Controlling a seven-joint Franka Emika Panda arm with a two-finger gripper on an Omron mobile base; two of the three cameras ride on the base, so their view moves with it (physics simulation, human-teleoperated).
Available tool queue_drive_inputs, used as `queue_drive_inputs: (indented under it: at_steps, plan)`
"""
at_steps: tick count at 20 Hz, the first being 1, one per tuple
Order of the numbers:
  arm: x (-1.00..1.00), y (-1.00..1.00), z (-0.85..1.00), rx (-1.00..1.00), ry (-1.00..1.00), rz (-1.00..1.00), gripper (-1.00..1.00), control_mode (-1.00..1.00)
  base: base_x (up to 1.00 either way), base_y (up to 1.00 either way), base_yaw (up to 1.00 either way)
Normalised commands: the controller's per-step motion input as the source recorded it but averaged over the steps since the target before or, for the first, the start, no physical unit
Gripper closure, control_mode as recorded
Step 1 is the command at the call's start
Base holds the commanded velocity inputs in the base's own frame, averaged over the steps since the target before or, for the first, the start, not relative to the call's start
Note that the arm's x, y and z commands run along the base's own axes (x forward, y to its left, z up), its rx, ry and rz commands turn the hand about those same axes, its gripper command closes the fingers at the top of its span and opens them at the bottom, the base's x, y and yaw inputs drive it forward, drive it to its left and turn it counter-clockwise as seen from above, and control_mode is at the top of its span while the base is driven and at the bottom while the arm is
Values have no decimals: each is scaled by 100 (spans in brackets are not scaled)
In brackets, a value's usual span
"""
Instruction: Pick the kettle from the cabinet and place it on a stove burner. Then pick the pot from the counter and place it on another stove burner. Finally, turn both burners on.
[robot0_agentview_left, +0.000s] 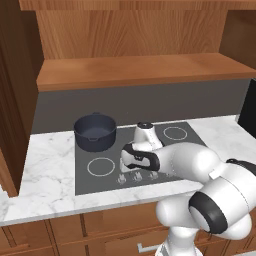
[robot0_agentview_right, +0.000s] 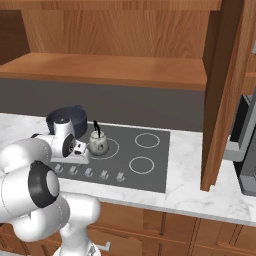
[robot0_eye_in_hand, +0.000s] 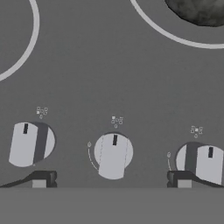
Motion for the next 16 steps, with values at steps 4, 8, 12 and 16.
queue_drive_inputs:
  at_steps: [4, 8, 12, 16]
  plan:
    - [-1, 0, -5, 0, 0, 0, -100, -100, 0, 0, 0]
    - [-1, 0, -7, 0, 0, 0, -100, -100, 0, 0, 0]
    - [0, 0, -10, 0, 0, 0, -100, -100, 0, 0, 0]
    - [0, 0, -9, 0, 0, 0, -100, -100, 0, 0, 0]
